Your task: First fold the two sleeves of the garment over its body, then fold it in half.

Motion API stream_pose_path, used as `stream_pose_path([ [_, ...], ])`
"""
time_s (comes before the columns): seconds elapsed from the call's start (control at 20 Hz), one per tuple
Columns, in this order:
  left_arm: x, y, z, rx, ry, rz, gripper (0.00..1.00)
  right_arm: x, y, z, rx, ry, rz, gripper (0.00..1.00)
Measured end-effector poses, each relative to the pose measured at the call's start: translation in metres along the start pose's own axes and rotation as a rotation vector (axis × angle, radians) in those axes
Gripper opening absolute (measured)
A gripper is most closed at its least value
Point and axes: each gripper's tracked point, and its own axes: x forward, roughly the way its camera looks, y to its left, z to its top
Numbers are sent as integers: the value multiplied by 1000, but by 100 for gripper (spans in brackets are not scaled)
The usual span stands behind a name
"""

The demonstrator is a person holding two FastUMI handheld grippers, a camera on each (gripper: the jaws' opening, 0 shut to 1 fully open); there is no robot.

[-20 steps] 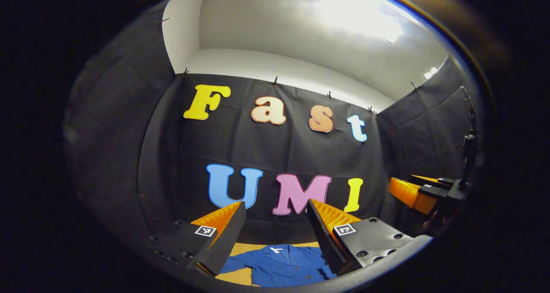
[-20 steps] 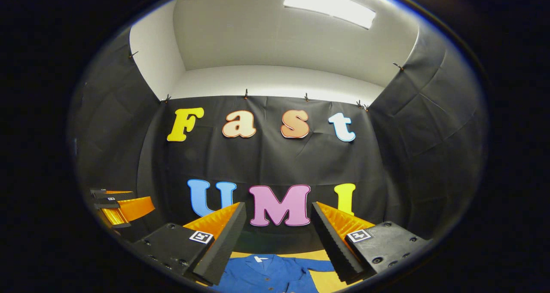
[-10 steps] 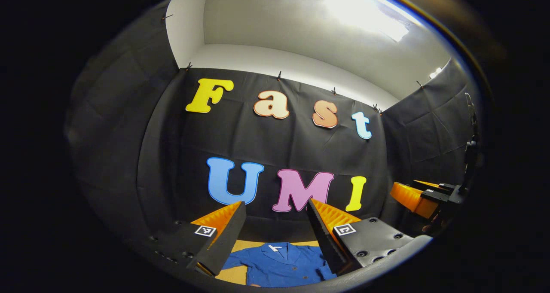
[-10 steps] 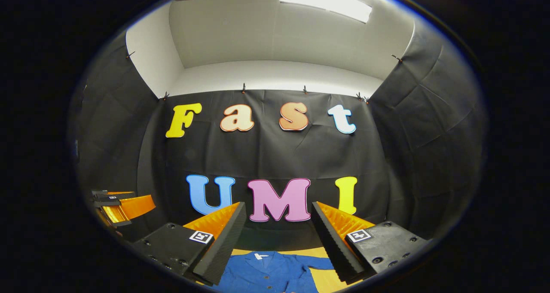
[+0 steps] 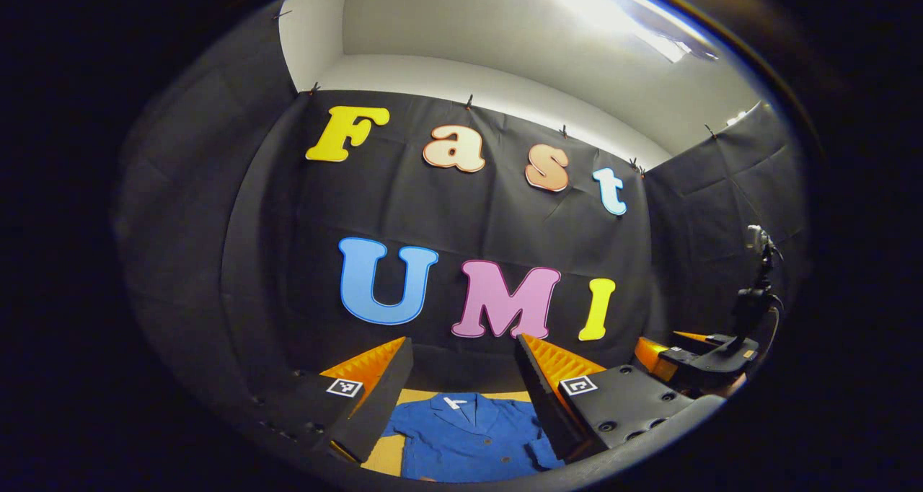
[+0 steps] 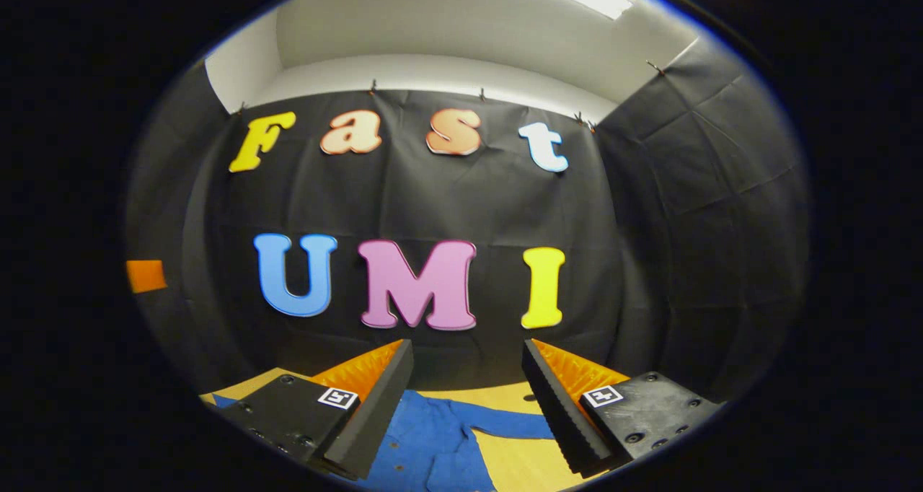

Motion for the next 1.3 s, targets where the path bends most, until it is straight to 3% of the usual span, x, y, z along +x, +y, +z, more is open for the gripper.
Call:
stream_pose_path([
  [0.25, 27, -12, -8, 22, 25, 11, 81, 47, -71, -109, 52, 338, -107, 97],
  [0.6, 64, -40, -39, 21, 106, 35, 82, 96, -185, -265, 109, 702, -277, 98],
  [0.85, 90, -66, -59, 9, 162, 37, 82, 126, -250, -353, 89, 927, -363, 98],
  [1.1, 104, -88, -69, 33, 199, 7, 82, 136, -296, -387, 253, 1020, -503, 100],
  [1.3, 112, -94, -70, 65, 199, -5, 82, 127, -303, -409, 341, 1131, -539, 99],
])
